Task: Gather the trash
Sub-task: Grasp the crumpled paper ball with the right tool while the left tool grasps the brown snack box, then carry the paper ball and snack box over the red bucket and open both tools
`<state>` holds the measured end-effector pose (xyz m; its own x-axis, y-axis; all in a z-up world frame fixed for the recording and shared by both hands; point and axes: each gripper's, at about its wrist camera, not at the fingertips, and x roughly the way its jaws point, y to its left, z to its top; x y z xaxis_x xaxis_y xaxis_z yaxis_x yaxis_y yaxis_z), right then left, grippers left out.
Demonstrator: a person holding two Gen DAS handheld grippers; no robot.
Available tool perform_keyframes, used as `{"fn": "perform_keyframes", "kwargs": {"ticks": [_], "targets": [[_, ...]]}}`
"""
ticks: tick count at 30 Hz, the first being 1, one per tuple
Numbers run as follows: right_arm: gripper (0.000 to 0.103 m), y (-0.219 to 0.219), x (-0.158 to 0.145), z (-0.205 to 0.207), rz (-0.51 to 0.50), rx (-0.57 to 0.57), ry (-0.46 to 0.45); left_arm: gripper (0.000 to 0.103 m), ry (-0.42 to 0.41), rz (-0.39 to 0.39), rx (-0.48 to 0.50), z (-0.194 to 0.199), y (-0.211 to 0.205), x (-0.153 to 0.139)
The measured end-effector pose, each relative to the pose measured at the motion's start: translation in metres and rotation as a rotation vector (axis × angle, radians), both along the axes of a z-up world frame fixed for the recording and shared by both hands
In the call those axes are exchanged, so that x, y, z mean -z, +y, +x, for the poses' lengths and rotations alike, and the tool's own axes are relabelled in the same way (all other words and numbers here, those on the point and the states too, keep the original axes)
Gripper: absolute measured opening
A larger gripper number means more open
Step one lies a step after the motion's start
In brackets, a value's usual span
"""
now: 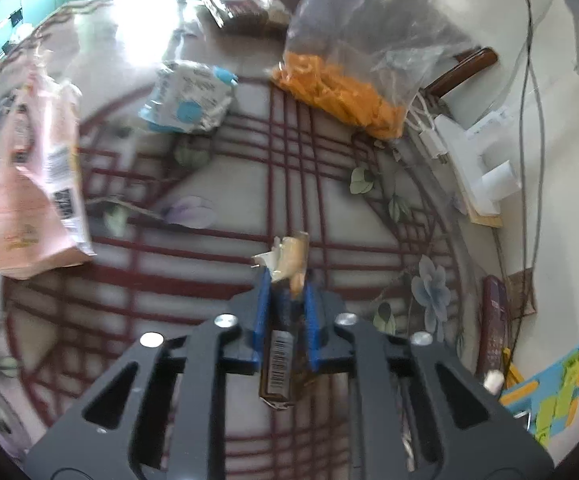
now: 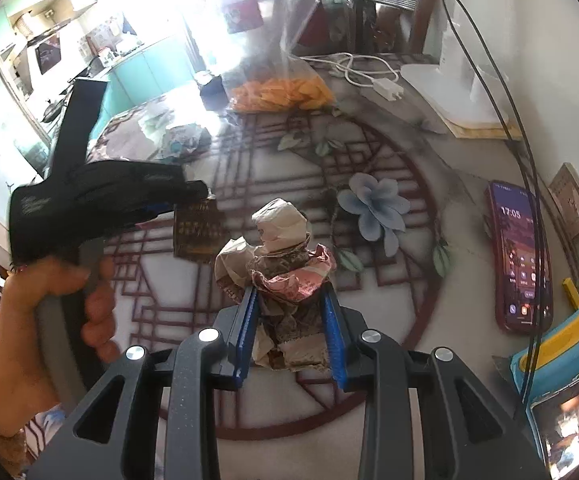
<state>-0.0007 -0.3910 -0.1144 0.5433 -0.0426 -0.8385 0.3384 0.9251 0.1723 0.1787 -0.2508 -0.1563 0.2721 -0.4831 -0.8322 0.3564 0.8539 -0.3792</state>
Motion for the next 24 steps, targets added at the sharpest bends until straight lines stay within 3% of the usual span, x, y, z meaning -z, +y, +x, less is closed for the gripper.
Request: {"fn": "perform_keyframes", "kwargs": {"ticks": [11, 24], "targets": [[0.029, 0.062, -0.027, 0.014, -0.019, -0.097, -0.051, 0.013, -0.141, 0.011, -0.022, -0.040, 0.119, -0.052], [0.030, 0.160, -0.049, 0.030, -0.052, -0.193, -0.076, 0.013, -0.211, 0.070, -0.068, -0.072, 0.233, -0.075]]}}
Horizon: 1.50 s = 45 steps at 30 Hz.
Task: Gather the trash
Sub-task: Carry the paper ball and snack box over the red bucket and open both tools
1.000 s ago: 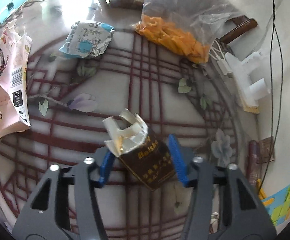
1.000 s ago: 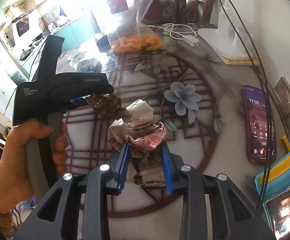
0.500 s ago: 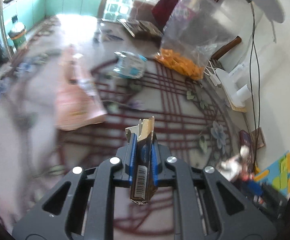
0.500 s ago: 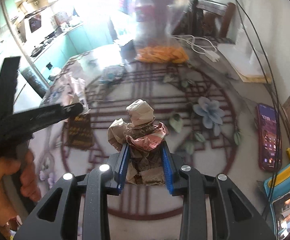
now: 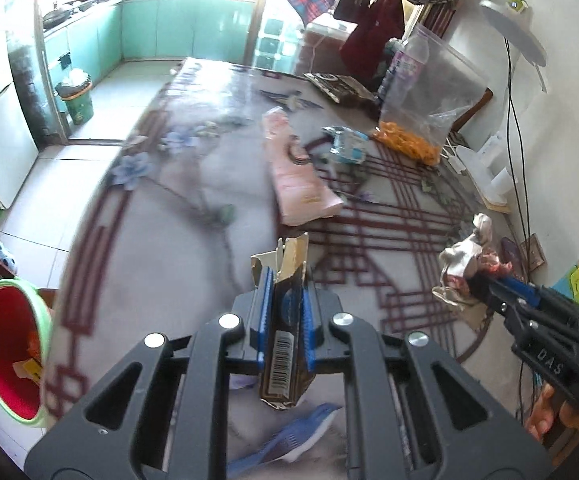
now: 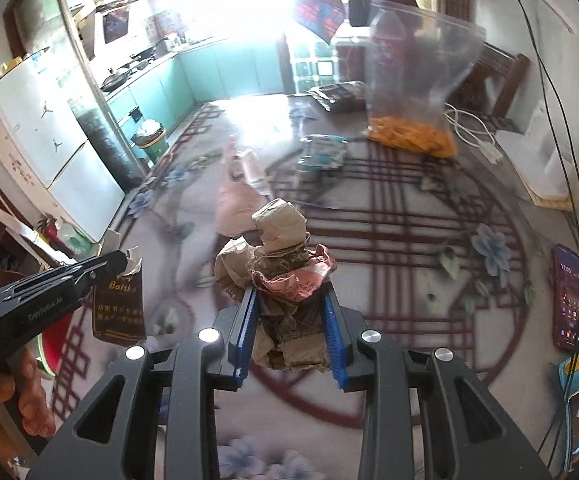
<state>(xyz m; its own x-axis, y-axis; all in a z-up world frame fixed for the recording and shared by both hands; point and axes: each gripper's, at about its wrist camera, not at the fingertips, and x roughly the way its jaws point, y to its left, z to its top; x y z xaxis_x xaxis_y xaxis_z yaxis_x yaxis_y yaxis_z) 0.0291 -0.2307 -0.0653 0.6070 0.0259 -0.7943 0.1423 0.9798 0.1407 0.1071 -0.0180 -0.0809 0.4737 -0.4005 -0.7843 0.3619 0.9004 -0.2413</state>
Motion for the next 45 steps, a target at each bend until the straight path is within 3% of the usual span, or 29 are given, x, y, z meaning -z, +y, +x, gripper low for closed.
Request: {"fn": "perform_keyframes", "kwargs": {"ticks": [23, 29, 45], "targets": [[0.030, 0.133, -0.011, 0.019, -0.030, -0.045, 0.001, 0.014, 0.032, -0.007, 0.006, 0.008, 0.127, 0.009], [0.030, 0.166, -0.013, 0.025, -0.031, -0.089, -0.005, 0.014, 0.004, 0.010, -0.019, 0.010, 0.156, 0.007], [0.030, 0.276, -0.010, 0.050, -0.035, -0.285, 0.008, 0.014, 0.032, 0.072, -0.202, 0.012, 0.275, 0.029]]}}
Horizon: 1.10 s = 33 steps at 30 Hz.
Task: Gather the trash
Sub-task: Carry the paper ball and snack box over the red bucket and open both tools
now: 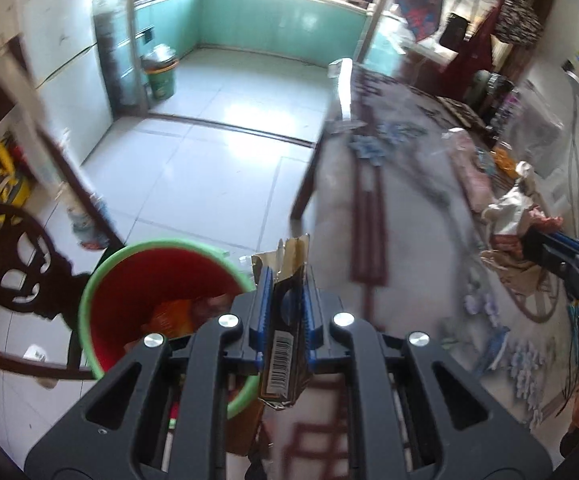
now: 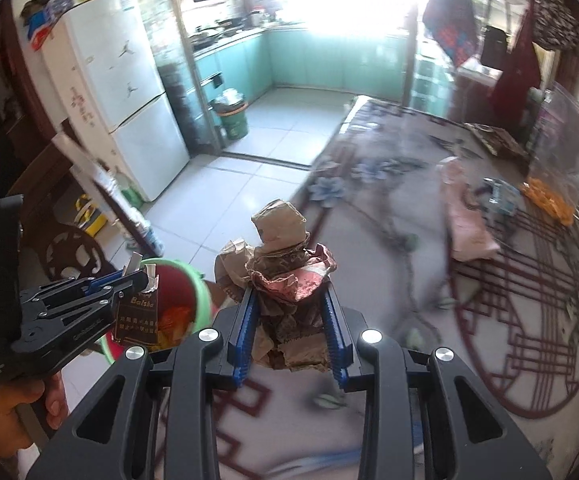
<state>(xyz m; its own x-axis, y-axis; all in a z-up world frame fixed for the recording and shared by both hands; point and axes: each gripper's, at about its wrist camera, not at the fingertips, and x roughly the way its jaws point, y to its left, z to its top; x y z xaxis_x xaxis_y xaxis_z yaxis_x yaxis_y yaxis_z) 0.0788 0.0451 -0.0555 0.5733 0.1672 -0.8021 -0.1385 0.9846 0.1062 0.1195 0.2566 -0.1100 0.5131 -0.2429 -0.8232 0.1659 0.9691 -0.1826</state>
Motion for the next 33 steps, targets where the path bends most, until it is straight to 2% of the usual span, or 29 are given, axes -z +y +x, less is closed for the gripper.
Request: {"fn": "perform_keyframes", "kwargs": {"ticks": [4, 8, 20, 21, 22, 23, 24, 27, 30, 33], "targets": [[0.030, 0.034, 0.006, 0.008, 0.003, -0.072, 0.018, 0.014, 0.029, 0.018, -0.073, -0.001, 0.036, 0.013], [0.030, 0.065, 0.017, 0.019, 0.054, -0.141, 0.068, 0.014, 0.062, 0.033, -0.139, 0.000, 0.067, 0.024], [0.032, 0.138, 0.050, 0.040, 0.078, -0.312, 0.184, 0.016, 0.102, 0.037, -0.270, 0.003, 0.120, 0.039], [0.039, 0.143, 0.053, 0.042, 0.082, -0.328, 0.200, 0.021, 0.102, 0.033, -0.286, 0.003, 0.123, 0.039], [0.041, 0.145, 0.054, 0.043, 0.088, -0.329, 0.202, 0.031, 0.099, 0.031, -0.307, 0.003, 0.127, 0.040], [0.047, 0.145, 0.055, 0.043, 0.096, -0.328, 0.203, 0.062, 0.094, 0.025, -0.332, 0.003, 0.132, 0.039], [0.048, 0.146, 0.055, 0.044, 0.112, -0.335, 0.206, 0.072, 0.084, 0.015, -0.352, 0.003, 0.136, 0.039], [0.048, 0.142, 0.055, 0.045, 0.118, -0.343, 0.200, 0.072, 0.081, 0.006, -0.382, 0.006, 0.141, 0.038], [0.048, 0.129, 0.055, 0.047, 0.155, -0.324, 0.213, 0.072, 0.085, 0.010, -0.370, 0.012, 0.134, 0.039], [0.048, 0.105, 0.047, 0.048, 0.167, -0.272, 0.185, 0.072, 0.086, -0.006, -0.334, 0.018, 0.118, 0.037]]}}
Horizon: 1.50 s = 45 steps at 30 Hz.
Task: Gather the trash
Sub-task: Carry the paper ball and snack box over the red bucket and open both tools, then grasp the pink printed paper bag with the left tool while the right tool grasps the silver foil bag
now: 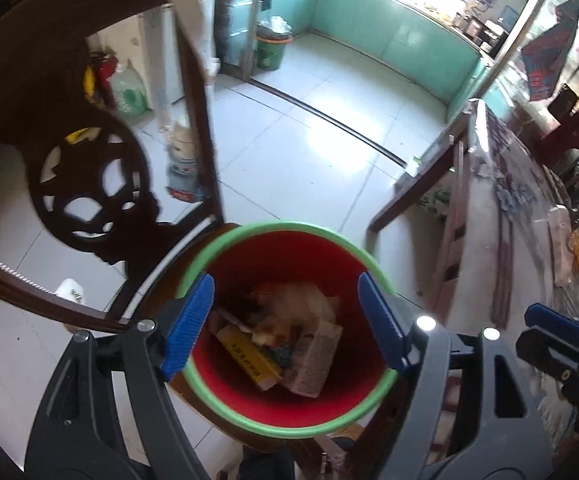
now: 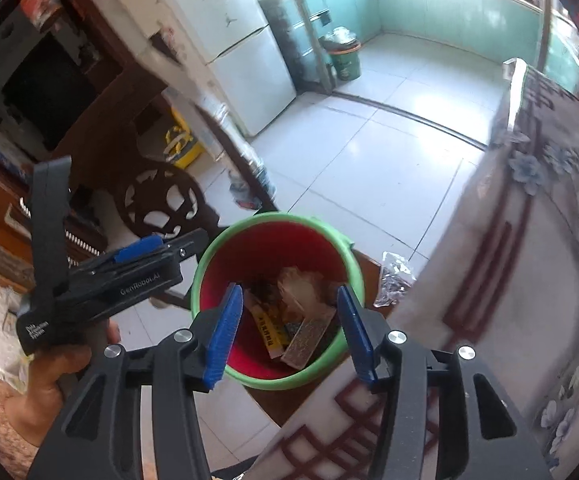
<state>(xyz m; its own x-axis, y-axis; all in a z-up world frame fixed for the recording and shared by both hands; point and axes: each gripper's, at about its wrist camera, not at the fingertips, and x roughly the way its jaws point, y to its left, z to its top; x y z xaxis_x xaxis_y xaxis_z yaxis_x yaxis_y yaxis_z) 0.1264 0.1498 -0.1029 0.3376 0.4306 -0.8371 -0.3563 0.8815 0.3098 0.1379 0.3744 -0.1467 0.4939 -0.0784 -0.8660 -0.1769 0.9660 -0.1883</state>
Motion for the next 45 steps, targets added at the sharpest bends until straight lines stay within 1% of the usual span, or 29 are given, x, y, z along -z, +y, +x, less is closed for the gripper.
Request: {"fn": "perform_keyframes", "kwargs": {"ticks": [2, 5, 8, 12, 13, 15, 16, 18, 19, 21, 23, 25, 27, 31, 33, 35, 40, 44, 45], "targets": [[0.050, -0.020, -0.005, 0.001, -0.020, 0.049, -0.025, 0.072, -0.008, -0.006, 0.042, 0.005, -0.016, -0.003], [0.051, -0.067, -0.010, 0.003, -0.059, 0.158, -0.057, 0.072, -0.031, -0.002, 0.107, 0.009, -0.042, -0.009], [0.051, -0.138, -0.013, 0.006, -0.091, 0.310, -0.062, 0.072, -0.050, -0.006, 0.186, 0.015, -0.081, -0.015], [0.052, -0.232, -0.016, 0.008, -0.134, 0.470, -0.072, 0.072, -0.050, -0.018, 0.246, 0.019, -0.127, -0.016], [0.052, -0.265, -0.015, 0.011, -0.154, 0.516, -0.074, 0.072, -0.052, -0.016, 0.259, 0.019, -0.143, -0.017], [0.052, -0.303, -0.014, 0.015, -0.177, 0.565, -0.076, 0.072, -0.048, -0.020, 0.273, 0.017, -0.168, -0.019], [0.052, -0.333, -0.012, 0.019, -0.192, 0.602, -0.079, 0.072, -0.045, -0.026, 0.282, 0.016, -0.181, -0.019], [0.052, -0.366, -0.007, 0.025, -0.200, 0.641, -0.079, 0.072, -0.047, -0.025, 0.308, 0.014, -0.212, -0.021], [0.053, -0.390, -0.004, 0.034, -0.201, 0.669, -0.076, 0.072, -0.050, -0.022, 0.315, 0.014, -0.224, -0.022], [0.063, -0.420, 0.002, 0.045, -0.198, 0.696, -0.077, 0.072, -0.052, -0.032, 0.323, 0.015, -0.251, -0.023], [0.070, -0.449, 0.012, 0.066, -0.204, 0.715, -0.074, 0.072, -0.040, -0.057, 0.324, 0.018, -0.276, -0.022], [0.071, -0.465, 0.022, 0.086, -0.209, 0.719, -0.063, 0.072, -0.034, -0.081, 0.326, 0.023, -0.306, -0.021], [0.073, -0.473, 0.030, 0.102, -0.206, 0.709, -0.056, 0.073, -0.039, -0.086, 0.326, 0.030, -0.333, -0.021], [0.077, -0.481, 0.046, 0.142, -0.206, 0.671, -0.037, 0.073, -0.054, -0.087, 0.334, 0.052, -0.385, -0.026], [0.079, -0.484, 0.054, 0.157, -0.224, 0.648, -0.021, 0.076, -0.059, -0.074, 0.340, 0.065, -0.408, -0.026], [0.079, -0.485, 0.061, 0.165, -0.226, 0.630, -0.010, 0.080, -0.062, -0.061, 0.344, 0.076, -0.428, -0.023], [0.079, -0.496, 0.076, 0.180, -0.180, 0.614, 0.009, 0.080, -0.023, -0.030, 0.348, 0.115, -0.470, -0.005], [0.079, -0.500, 0.079, 0.183, -0.163, 0.587, -0.010, 0.080, 0.015, -0.028, 0.339, 0.137, -0.489, 0.012], [0.076, -0.501, 0.080, 0.184, -0.159, 0.581, -0.012, 0.080, 0.018, -0.023, 0.339, 0.140, -0.493, 0.016]]}}
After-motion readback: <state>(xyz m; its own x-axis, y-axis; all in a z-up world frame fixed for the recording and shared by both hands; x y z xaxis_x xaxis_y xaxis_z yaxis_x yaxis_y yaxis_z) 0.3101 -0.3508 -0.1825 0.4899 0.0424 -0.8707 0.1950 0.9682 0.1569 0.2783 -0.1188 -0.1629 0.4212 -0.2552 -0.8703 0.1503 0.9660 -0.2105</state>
